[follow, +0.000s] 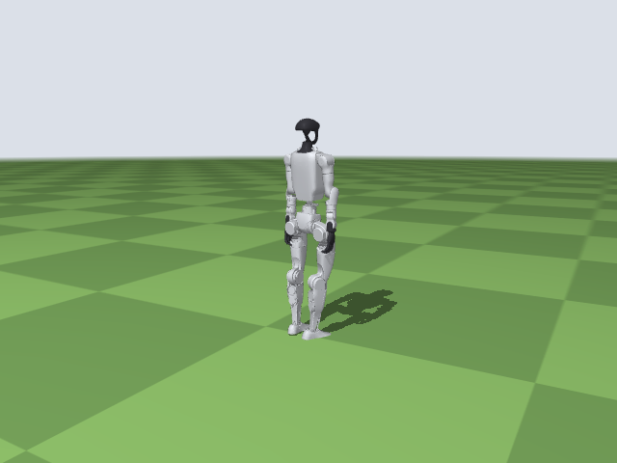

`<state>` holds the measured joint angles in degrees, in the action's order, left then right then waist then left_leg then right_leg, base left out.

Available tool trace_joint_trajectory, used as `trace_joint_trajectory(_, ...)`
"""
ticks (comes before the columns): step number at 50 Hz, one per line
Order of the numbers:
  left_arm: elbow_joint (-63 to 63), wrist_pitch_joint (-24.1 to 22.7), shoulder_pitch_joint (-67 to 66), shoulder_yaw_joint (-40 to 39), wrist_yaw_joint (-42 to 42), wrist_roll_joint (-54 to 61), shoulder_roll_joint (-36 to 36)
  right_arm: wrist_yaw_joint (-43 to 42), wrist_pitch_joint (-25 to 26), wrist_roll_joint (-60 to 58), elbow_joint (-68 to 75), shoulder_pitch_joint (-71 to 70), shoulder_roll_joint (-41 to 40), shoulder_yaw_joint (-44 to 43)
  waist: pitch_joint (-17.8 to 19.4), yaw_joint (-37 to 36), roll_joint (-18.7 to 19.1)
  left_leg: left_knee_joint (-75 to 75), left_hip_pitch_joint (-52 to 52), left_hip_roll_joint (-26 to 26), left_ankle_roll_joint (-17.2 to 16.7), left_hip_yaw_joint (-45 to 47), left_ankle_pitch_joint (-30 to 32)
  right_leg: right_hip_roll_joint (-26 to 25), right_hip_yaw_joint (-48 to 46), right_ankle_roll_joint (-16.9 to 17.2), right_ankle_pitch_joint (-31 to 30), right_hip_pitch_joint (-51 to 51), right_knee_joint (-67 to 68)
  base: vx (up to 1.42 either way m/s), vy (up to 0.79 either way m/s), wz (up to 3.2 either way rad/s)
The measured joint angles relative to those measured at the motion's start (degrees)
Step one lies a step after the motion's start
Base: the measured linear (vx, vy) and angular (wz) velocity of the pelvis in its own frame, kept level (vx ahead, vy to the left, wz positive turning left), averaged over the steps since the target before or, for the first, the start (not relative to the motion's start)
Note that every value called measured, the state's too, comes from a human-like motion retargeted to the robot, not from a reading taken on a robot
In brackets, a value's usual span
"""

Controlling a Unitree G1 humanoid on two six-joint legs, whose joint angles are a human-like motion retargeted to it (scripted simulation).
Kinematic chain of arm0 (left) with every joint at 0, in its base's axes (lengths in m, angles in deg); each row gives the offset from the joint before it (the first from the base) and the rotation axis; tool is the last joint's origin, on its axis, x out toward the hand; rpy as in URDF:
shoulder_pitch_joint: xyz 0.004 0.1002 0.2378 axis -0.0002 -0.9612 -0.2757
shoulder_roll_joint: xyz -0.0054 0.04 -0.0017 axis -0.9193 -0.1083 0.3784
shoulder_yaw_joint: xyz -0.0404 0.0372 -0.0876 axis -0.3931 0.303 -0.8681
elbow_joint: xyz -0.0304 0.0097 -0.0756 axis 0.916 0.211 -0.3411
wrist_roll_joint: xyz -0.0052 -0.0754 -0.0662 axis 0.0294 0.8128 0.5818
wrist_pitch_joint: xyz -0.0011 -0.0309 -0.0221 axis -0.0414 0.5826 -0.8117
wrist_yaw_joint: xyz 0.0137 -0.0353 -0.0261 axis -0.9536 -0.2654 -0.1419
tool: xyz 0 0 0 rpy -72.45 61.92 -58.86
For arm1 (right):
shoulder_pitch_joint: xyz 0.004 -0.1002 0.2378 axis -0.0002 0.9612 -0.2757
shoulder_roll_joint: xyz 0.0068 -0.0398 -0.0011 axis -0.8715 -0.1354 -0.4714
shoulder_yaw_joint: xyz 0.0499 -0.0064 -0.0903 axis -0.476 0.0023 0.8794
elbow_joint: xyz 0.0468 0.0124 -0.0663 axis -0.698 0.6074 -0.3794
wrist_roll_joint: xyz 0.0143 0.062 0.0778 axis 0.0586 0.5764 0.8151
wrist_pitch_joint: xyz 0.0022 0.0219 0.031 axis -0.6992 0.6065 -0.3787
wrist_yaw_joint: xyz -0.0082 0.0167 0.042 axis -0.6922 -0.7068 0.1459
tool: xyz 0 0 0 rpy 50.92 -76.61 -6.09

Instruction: Upper body actions

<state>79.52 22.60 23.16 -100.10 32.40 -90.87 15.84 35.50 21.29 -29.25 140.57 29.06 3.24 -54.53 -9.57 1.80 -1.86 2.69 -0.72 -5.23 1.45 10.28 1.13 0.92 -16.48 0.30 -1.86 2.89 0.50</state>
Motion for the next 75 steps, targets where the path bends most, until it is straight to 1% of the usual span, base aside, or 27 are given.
trace_joint_trajectory(20,0.0,-0.1,0.1,-0.1,0.1,0.0,0.0,0.3,-0.1,-0.4,-0.2,-0.3,0.1,0.5,0.2,0.3,-0.2,0.0,-0.2,0.2,-0.3,-0.2,0.2,-0.3,-0.1,-0.6,-1.1,0.0,-0.2,0.0,0.0,0.0)
trace_joint_trajectory(26,-0.5,-0.2,0.2,0.1,0.7,0.0,0.0,0.3,-0.2,0.1,0.4,-0.4,0.5,1.1,0.7,-0.5,0.5,-0.7,-0.7,0.9,-1.1,0.0,-0.1,-0.8,0.0,-1.4,-1.6,0.1,-0.2,-0.01,0.0,-0.01)
trace_joint_trajectory(30,-2.9,-0.4,1.1,-0.2,1.6,-0.5,-0.1,0.1,0.3,0.4,0.5,-0.8,1.1,2.4,2.1,-1.6,1.0,-1.8,-1.8,1.3,-1.5,-0.9,0.1,-1.1,-0.6,-2.4,-1.8,0.2,-0.4,-0.12,-0.04,0.22)
trace_joint_trajectory(33,-6.2,-1.0,1.8,-0.1,2.7,-0.7,0.0,0.1,0.5,0.5,0.5,-1.0,1.8,3.0,3.9,-4.0,0.9,-3.0,-3.4,1.3,-1.8,-2.2,0.7,-0.8,-2.7,-2.8,-2.2,0.0,-1.0,-0.16,-0.06,0.43)
trace_joint_trajectory(38,-11.5,-2.8,4.4,1.6,3.3,0.5,0.7,0.1,-0.3,0.9,0.5,-1.5,3.5,1.4,8.1,-8.2,0.7,-4.3,-7.3,0.2,-3.2,-5.9,3.9,0.8,-9.6,-2.5,-1.8,-0.8,-2.3,-0.22,-0.08,1.31)
trace_joint_trajectory(39,-12.1,-3.1,5.0,2.2,3.1,0.6,0.9,0.3,-0.5,0.8,0.5,-1.2,3.9,1.1,8.6,-8.5,0.5,-4.1,-7.7,-0.1,-2.8,-5.6,3.7,1.5,-11.7,-2.2,-1.6,-1.1,-2.7,-0.11,-0.08,2.3)
trace_joint_trajectory(40,-12.5,-3.3,5.4,2.7,2.9,0.7,1.0,0.5,-0.6,0.7,0.5,-0.9,4.3,0.9,9.0,-8.9,0.1,-3.8,-8.0,-0.2,-2.1,-4.7,3.2,2.2,-13.9,-1.8,-1.5,-1.4,-3.2,0.05,-0.04,2.31)
trace_joint_trajectory(42,-12.6,-4.0,5.5,3.5,2.0,0.7,1.3,0.4,0.0,-0.1,0.5,0.3,5.1,0.5,9.1,-10.2,-0.8,-3.6,-7.3,2.3,-1.7,7.0,0.4,3.7,-17.5,-1.3,-1.0,-1.8,-3.6,0.19,0.01,2.27)
trace_joint_trajectory(43,-12.4,-4.4,5.3,4.0,1.4,0.7,1.4,0.1,0.6,-0.7,0.5,0.9,5.4,0.2,9.0,-10.8,-1.1,-3.7,-6.7,3.8,-2.1,13.0,-0.7,4.4,-19.0,-1.1,-0.6,-2.0,-3.6,0.24,0.01,2.34)
trace_joint_trajectory(45,-11.8,-5.1,4.7,4.8,0.2,0.9,1.2,-0.8,2.1,-2.0,0.5,1.9,5.8,-0.7,8.5,-11.1,-1.7,-4.1,-5.5,6.0,-2.4,23.5,-1.8,5.6,-22.6,-0.7,0.3,-2.2,-3.5,0.33,0.0,2.48)
trace_joint_trajectory(46,-11.1,-5.2,4.4,4.7,-0.6,0.9,0.9,-1.2,2.8,-2.4,0.5,2.3,5.9,-1.0,8.1,-10.8,-2.0,-4.2,-5.1,6.7,-2.3,27.3,-1.4,6.1,-24.4,-0.5,0.9,-2.5,-3.4,0.34,-0.03,2.5)
trace_joint_trajectory(48,-9.4,-5.0,3.7,3.8,-2.4,0.9,0.2,-1.8,3.6,-2.7,0.5,3.0,6.0,-1.2,7.2,-9.9,-2.1,-4.0,-4.4,7.5,-1.8,32.8,0.1,6.6,-27.9,-0.1,2.3,-3.1,-3.0,0.37,-0.04,2.44)
trace_joint_trajectory(50,-7.2,-4.6,3.1,2.2,-4.4,0.6,-0.5,-1.9,3.6,-2.3,0.5,3.6,6.1,-1.5,6.2,-8.9,-1.7,-3.1,-4.1,7.5,-1.8,35.5,1.6,6.5,-30.9,0.3,4.0,-3.9,-2.4,0.55,-0.04,2.28)
trace_joint_trajectory(52,-4.9,-3.9,2.1,0.7,-6.4,0.1,-1.4,-1.8,3.2,-2.0,0.5,4.2,6.1,-2.1,5.0,-8.7,-1.5,-1.9,-4.7,6.6,-1.3,34.3,2.5,6.4,-33.3,0.8,5.5,-4.8,-1.7,0.67,-0.05,1.96)
trace_joint_trajectory(55,-2.0,-2.8,0.1,-1.0,-8.2,-0.3,-2.8,-2.0,2.8,-2.0,0.5,4.9,5.6,-3.2,3.5,-9.3,-1.5,-1.2,-6.8,4.3,0.8,27.7,4.1,6.6,-37.2,1.9,7.3,-6.4,-0.3,0.71,-0.06,1.59)
trace_joint_trajectory(57,-0.6,-2.0,-1.1,-2.0,-8.6,-0.4,-3.8,-2.7,2.5,-1.4,0.4,4.7,5.0,-3.3,3.3,-10.8,-1.5,-1.4,-7.4,3.5,1.5,24.4,4.0,6.9,-39.3,1.4,7.8,-7.7,1.4,0.62,-0.06,0.99)
trace_joint_trajectory(60,0.4,-1.4,-2.9,-3.0,-8.9,0.0,-4.7,-2.6,1.6,0.1,-0.6,4.2,3.9,-3.3,3.9,-12.7,-0.2,-2.2,-6.9,4.0,1.2,19.4,3.6,7.5,-40.5,-1.6,6.2,-9.7,6.4,0.64,-0.02,0.99)
trace_joint_trajectory(62,0.9,-0.9,-3.8,-3.2,-8.8,0.2,-5.0,-1.3,0.7,0.2,-2.0,4.1,3.2,-3.5,3.4,-12.4,2.5,-2.7,-6.5,6.2,1.2,16.8,3.3,7.6,-42.2,-5.9,3.5,-10.3,12.1,0.67,-0.02,1.46)
trace_joint_trajectory(63,1.1,-0.6,-4.1,-3.3,-8.6,0.2,-5.1,-0.6,0.3,0.0,-2.9,4.1,2.9,-3.5,3.0,-11.8,4.2,-2.9,-6.6,7.5,1.3,14.7,3.3,7.9,-42.1,-8.8,2.4,-9.9,16.2,0.7,-0.03,1.64)
trace_joint_trajectory(65,1.4,0.1,-4.7,-4.0,-8.1,0.0,-5.1,0.2,-0.1,0.0,-4.8,4.1,2.2,-2.6,2.4,-10.6,6.7,-3.3,-6.7,9.2,1.5,10.4,3.3,10.6,-37.9,-14.7,2.3,-6.6,28.4,0.6,-0.06,1.58)
trace_joint_trajectory(66,1.2,0.3,-4.6,-4.3,-7.5,-0.1,-5.2,0.1,-0.3,0.5,-5.5,3.8,1.9,-2.0,2.7,-10.3,6.6,-3.1,-6.5,8.4,1.8,9.0,3.4,12.6,-32.9,-13.8,3.1,-3.7,34.6,0.43,-0.1,1.45)
trace_joint_trajectory(67,1.0,0.5,-4.5,-4.5,-6.8,-0.2,-5.4,-0.1,-0.5,1.1,-6.1,3.5,1.5,-1.5,3.1,-9.9,6.3,-2.9,-6.2,7.5,2.2,7.5,3.7,13.6,-26.9,-12.5,3.6,-0.7,39.9,0.35,-0.14,1.51)
trace_joint_trajectory(68,0.6,0.8,-4.3,-4.5,-6.0,-0.2,-5.4,-0.1,-0.8,1.6,-6.6,3.0,1.1,-1.2,3.9,-9.3,5.7,-2.6,-5.7,6.3,2.5,5.8,4.0,12.5,-19.1,-10.4,3.6,2.7,43.3,0.34,-0.18,1.72)
trace_joint_trajectory(69,0.1,0.9,-4.0,-4.4,-5.3,0.0,-5.4,0.0,-1.1,1.9,-7.1,2.6,0.6,-1.0,4.8,-8.6,5.5,-2.5,-5.3,5.5,2.8,3.7,4.3,9.2,-11.7,-8.0,3.8,5.1,44.6,0.33,-0.21,1.92)
trace_joint_trajectory(70,-0.4,1.1,-3.6,-4.1,-4.6,0.2,-5.3,0.3,-1.3,2.1,-7.7,2.2,0.2,-0.8,5.6,-7.8,5.4,-2.5,-4.9,4.9,3.0,1.5,4.6,4.8,-4.5,-5.4,4.1,7.0,44.9,0.3,-0.22,1.75)
trace_joint_trajectory(72,-1.5,1.0,-2.8,-3.7,-3.6,0.5,-5.1,1.4,-1.5,1.9,-9.1,1.6,-0.4,-0.2,6.6,-7.9,4.8,-2.8,-4.7,3.8,3.3,-1.2,4.9,0.1,2.7,-3.4,5.9,7.6,41.9,0.3,-0.22,1.47)
trace_joint_trajectory(75,-3.2,0.6,-2.0,-2.4,-1.7,-0.1,-4.6,1.6,-2.1,0.9,-10.9,1.6,-0.7,1.2,7.2,-7.1,4.5,-3.4,-4.7,2.5,3.5,-6.4,5.3,-1.9,5.8,-3.0,9.5,7.4,34.7,0.33,-0.21,1.56)
